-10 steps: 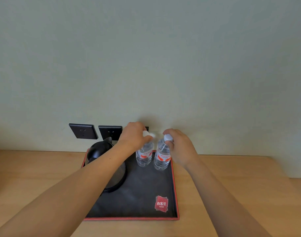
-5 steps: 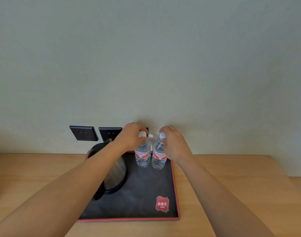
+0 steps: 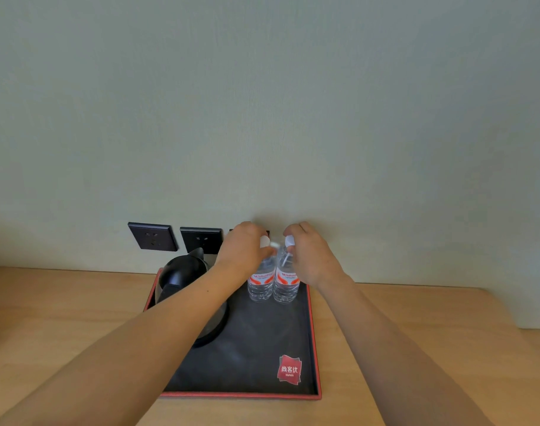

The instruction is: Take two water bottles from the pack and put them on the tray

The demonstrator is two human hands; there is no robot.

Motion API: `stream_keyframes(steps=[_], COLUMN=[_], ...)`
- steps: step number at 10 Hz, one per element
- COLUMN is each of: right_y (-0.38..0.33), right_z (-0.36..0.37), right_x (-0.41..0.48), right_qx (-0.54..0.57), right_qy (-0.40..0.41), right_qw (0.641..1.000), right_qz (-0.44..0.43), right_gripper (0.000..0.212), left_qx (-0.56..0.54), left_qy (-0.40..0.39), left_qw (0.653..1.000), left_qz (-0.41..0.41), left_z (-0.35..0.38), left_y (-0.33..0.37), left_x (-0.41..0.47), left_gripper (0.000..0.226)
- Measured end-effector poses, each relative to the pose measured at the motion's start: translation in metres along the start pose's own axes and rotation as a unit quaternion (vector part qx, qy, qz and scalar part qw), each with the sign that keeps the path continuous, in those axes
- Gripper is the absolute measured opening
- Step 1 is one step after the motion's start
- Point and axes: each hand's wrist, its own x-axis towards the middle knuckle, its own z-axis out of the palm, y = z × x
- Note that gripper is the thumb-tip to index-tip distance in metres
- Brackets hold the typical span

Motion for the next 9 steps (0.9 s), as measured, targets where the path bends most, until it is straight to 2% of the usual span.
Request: stream_keyframes(steps=[3,5,7,9], right_y=[0.004,0.008,0.017,0.022], right_z=[-0.001,-0.002,-0.001,-0.001], right_x=[-0.003,-0.011,-0.025,-0.025], right_qx=[0.018,0.051,0.149,0.247], right_qy=[0.011,0.006,0.008,0.024], right_qw=[0.999,0.998,0.987,0.963], right_qz=[0.026,0.024,0.066,0.105], right_gripper=[0.036,0.038,0.034,0.042], left_qx=[-0.027,-0.049,-0.083,-0.151], left_qy=[0.003,-0.008,0.000,0.028], left_qw=[0.999,0.999,0.996,0.983], left_qz=[0.027,0.013,-0.016,-0.100], left_z=[0.004,0.004,-0.002,-0.015], left_y=[-0.002,0.001,0.001,-0.010], left_x=[-0.008,-0.008,-0.020,-0.055], left_gripper=[0.027,0.035,0.063,0.062])
